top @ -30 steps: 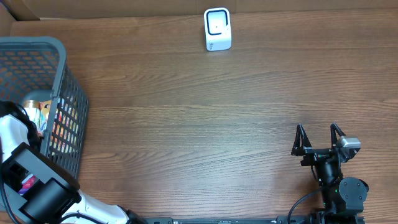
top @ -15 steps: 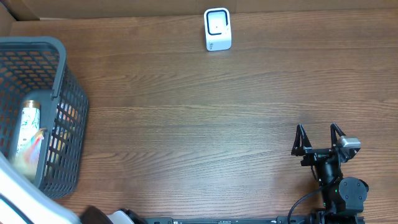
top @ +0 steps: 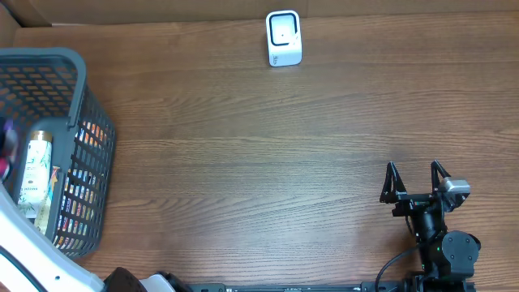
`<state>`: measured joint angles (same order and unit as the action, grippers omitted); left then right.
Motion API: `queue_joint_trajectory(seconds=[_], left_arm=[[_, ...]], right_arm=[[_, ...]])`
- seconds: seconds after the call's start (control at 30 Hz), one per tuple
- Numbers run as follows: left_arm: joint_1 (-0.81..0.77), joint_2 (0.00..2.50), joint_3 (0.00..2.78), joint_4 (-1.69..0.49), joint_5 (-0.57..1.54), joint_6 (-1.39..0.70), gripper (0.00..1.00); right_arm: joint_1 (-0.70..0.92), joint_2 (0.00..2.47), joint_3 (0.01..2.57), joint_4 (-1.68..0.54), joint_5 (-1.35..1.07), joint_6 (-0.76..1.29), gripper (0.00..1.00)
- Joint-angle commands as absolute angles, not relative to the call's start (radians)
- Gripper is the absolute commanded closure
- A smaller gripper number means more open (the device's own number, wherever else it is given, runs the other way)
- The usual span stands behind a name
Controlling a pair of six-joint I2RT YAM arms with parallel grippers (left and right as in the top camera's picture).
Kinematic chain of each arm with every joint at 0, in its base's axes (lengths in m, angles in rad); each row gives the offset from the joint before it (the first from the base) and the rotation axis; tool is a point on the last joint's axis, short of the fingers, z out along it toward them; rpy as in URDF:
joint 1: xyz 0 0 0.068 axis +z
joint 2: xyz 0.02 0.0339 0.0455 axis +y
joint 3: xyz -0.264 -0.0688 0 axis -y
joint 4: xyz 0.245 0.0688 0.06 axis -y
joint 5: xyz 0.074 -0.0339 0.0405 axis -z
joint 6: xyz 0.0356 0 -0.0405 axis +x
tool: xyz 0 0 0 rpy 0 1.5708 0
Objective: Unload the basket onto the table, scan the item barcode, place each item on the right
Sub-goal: 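Lift the pink-purple packet out and place it on the table center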
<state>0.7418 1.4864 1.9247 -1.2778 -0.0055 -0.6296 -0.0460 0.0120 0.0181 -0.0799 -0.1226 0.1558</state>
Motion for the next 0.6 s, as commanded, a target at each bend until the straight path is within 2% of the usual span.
queue_joint_trajectory(seconds=[0.0, 0.1, 0.17, 0.27, 0.4, 0.57], left_arm=[[0.633, 1.454, 2.111, -1.269, 0.37, -0.491, 0.96], [0.47, 1.454, 2.199, -1.3, 0.445, -0.427, 0.96], [0.291, 1.455, 2.2, -1.347, 0.399, -0.375, 0.96], [0.0, 1.468, 2.125, -1.465, 0.088, -0.422, 0.96], [-0.349, 1.47, 1.877, -1.516, -0.326, -0.648, 0.96], [-0.584, 1.47, 1.524, -1.449, -0.482, -0.896, 0.96]], right_arm=[[-0.048, 0.003, 0.008, -0.075, -0.113, 0.149, 0.0], [-0.048, 0.003, 0.008, -0.075, -0.113, 0.149, 0.0], [-0.048, 0.003, 0.008, -0.075, -0.113, 0.149, 0.0], [-0.048, 0.003, 0.008, -0.075, -0.113, 0.149, 0.0], [-0.048, 0.003, 0.008, -0.075, -0.113, 0.149, 0.0], [-0.048, 0.003, 0.008, -0.075, -0.113, 0.149, 0.0]])
